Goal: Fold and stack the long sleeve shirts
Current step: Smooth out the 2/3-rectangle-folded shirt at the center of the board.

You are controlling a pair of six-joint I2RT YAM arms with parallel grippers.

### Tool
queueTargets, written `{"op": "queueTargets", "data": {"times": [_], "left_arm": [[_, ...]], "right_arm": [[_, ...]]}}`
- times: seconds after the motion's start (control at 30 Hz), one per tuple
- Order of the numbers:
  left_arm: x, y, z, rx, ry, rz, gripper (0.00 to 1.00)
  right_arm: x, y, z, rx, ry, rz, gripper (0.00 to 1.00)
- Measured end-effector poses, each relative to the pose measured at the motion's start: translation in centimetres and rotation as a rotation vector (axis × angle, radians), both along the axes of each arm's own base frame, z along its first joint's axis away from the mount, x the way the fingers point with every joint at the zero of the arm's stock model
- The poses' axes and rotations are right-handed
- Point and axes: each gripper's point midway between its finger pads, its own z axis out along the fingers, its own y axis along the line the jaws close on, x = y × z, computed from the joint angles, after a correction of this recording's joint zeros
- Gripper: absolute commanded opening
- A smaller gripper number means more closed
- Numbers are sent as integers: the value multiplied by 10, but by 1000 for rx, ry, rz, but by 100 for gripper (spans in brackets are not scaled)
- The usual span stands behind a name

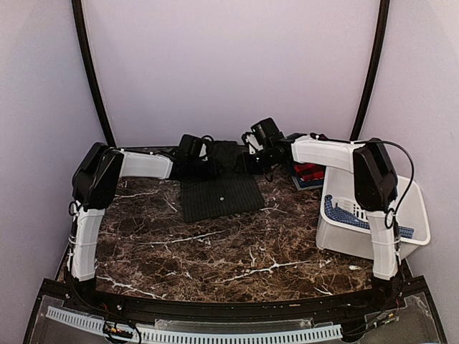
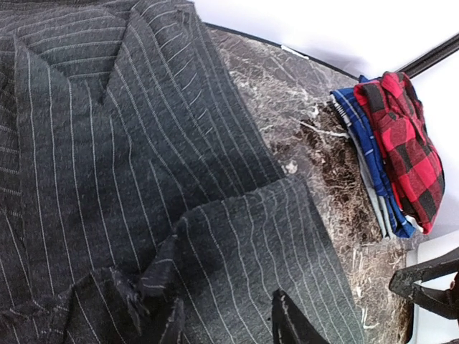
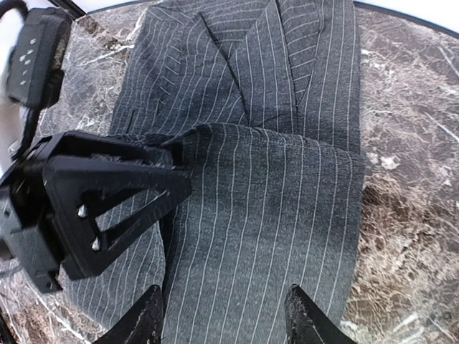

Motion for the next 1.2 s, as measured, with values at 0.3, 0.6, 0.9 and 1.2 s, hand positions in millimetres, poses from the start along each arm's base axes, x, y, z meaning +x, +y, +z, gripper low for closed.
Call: {"op": "queueTargets", "data": {"times": [0.3, 0.6, 0.9, 1.2], "left_arm": [[17, 3, 26, -95, -53, -37, 47], [1, 30, 43, -141, -65, 14, 32], [-17, 49, 56, -165, -66, 91, 11], [-16, 30, 14, -161, 14, 62, 9]], "right_arm": [[-2, -5, 16, 2, -26, -5, 55], [-11, -12, 11, -25, -17, 6, 55], [-22, -19, 29, -18, -38, 7, 55], [-29, -23, 39, -10, -47, 8, 55]]}}
